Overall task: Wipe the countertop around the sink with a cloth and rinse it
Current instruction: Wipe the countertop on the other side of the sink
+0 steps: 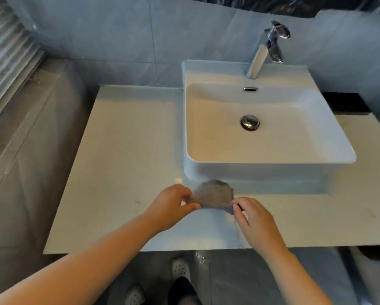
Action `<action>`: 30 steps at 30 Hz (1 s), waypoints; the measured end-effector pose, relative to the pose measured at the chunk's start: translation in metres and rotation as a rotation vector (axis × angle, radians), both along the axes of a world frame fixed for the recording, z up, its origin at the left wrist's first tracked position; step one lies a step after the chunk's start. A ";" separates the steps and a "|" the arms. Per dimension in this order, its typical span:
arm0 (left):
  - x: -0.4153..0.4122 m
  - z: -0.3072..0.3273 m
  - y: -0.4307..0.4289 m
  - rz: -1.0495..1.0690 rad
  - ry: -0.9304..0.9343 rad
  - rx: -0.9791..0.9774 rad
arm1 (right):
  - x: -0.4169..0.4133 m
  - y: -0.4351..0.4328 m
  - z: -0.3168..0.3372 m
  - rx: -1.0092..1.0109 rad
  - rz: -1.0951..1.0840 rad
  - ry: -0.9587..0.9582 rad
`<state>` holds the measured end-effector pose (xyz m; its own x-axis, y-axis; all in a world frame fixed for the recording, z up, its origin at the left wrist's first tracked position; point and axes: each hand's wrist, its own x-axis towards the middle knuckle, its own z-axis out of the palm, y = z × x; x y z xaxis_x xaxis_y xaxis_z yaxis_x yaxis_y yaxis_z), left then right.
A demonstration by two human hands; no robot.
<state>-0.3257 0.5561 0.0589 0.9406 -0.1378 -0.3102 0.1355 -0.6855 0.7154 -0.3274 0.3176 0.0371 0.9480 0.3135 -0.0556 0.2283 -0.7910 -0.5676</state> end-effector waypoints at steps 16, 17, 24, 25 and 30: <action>0.015 -0.064 -0.007 0.208 0.031 0.365 | 0.029 0.031 -0.064 -0.072 0.129 0.028; 0.012 -0.062 -0.002 0.226 -0.019 0.356 | 0.027 0.035 -0.068 -0.107 0.216 0.020; -0.029 -0.058 0.044 0.262 -0.079 0.354 | 0.004 0.039 -0.091 -0.164 0.206 -0.065; -0.034 -0.059 0.047 0.266 -0.076 0.355 | 0.000 0.041 -0.090 -0.124 0.165 -0.026; -0.047 -0.065 0.058 0.268 -0.074 0.364 | -0.004 0.041 -0.074 0.134 -0.027 0.114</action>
<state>-0.3727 0.6143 -0.0060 0.9498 0.2189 -0.2237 0.2998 -0.8417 0.4491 -0.3317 0.3590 -0.0369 0.9461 0.2995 -0.1230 0.1357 -0.7118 -0.6891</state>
